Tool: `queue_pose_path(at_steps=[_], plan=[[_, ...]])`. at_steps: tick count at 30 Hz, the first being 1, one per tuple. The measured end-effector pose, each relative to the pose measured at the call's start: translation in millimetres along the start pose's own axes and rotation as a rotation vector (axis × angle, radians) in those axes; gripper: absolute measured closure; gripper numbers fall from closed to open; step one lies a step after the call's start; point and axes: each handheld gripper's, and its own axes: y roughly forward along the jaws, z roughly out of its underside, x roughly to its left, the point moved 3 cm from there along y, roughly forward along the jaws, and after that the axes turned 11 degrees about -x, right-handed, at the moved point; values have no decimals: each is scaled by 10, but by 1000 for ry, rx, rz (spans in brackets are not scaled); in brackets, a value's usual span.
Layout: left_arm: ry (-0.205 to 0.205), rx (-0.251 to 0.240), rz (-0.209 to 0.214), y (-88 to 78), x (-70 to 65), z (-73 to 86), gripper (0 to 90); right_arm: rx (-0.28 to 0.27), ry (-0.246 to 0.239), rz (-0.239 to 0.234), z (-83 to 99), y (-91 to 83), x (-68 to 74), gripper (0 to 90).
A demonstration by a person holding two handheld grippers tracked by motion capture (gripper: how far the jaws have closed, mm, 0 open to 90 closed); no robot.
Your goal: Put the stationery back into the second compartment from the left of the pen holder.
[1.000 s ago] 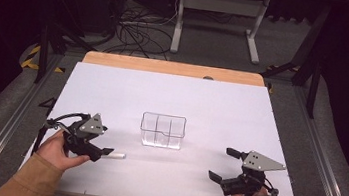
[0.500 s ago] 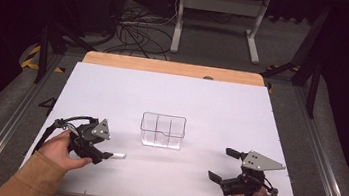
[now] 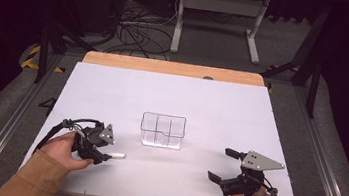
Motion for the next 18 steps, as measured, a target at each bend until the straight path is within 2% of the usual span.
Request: queue_pose_path(at_steps=[12,16,18], plan=[[42,57,43,129,11,22,652,4,-1,-6,3,3,3,2],[77,85,61,180,13,24,695,3,-1,-8,3,3,3,2],[90,82,72,188,21,27,704,1,2,-9,1,3,7,2]])
